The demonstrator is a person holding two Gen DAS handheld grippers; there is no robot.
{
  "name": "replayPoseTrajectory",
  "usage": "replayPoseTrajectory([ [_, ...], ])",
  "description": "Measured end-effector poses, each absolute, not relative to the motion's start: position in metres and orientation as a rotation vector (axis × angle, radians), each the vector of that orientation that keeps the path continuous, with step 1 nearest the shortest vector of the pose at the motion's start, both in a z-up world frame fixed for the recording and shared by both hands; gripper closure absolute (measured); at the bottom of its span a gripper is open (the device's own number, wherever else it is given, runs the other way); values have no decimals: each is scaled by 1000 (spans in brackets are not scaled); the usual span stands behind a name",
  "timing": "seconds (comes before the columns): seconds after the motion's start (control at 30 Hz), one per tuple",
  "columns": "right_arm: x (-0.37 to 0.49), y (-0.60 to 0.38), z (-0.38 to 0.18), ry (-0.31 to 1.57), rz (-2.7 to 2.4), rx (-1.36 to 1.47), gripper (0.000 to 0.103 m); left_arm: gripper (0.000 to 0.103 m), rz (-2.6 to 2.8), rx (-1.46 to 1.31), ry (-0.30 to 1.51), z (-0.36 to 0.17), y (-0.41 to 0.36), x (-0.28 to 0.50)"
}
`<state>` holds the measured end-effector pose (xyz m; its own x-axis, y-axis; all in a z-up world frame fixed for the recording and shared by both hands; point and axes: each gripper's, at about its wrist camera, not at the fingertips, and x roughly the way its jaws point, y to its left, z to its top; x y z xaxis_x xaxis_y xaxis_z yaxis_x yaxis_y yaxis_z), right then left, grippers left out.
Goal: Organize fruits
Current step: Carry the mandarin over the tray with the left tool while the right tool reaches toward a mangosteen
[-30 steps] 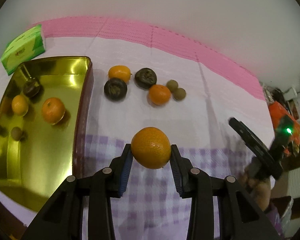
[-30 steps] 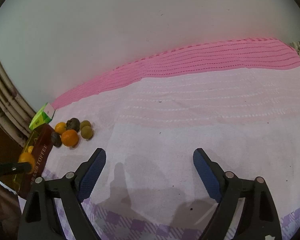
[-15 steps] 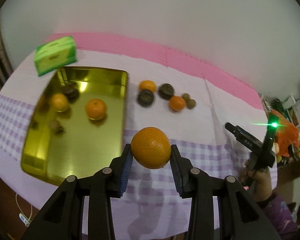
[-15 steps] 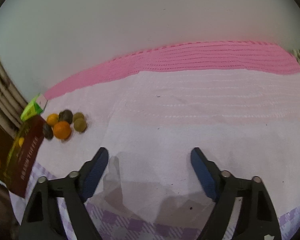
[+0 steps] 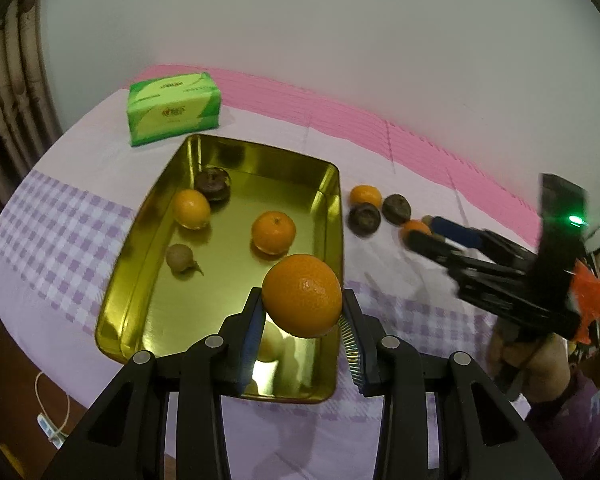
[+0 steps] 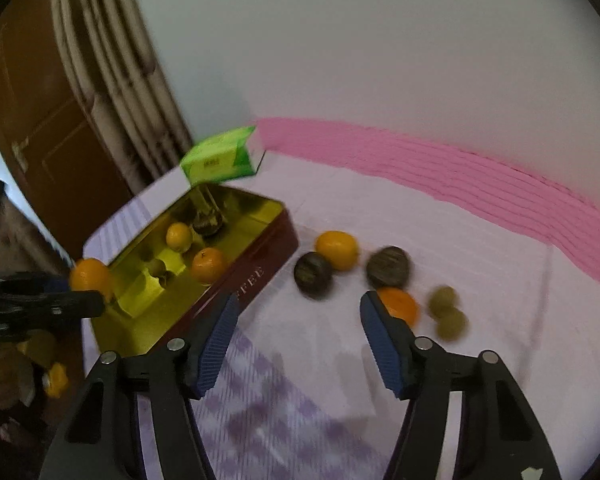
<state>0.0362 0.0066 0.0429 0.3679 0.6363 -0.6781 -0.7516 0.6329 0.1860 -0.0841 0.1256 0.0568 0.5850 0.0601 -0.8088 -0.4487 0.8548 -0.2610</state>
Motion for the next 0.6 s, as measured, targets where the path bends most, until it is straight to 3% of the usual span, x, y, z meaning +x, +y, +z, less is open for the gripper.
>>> replayPoseTrajectory([
  [0.2,62,32,18,876,825,-141,53,65,322,-469,902,53,133,-83],
  [0.43,78,54,2,919,761,-112,53,65,339,-468,912,47,140,-81],
  [0.47,78,54,1,923,753,-113,55,65,341,-468,913,46,140,-81],
  [0.53,77,59,0,912,726,-148,70,65,343,-462,917,44,141,-80],
  [0.6,74,60,1,901,733,-153,75,65,343,-463,920,43,143,-81],
])
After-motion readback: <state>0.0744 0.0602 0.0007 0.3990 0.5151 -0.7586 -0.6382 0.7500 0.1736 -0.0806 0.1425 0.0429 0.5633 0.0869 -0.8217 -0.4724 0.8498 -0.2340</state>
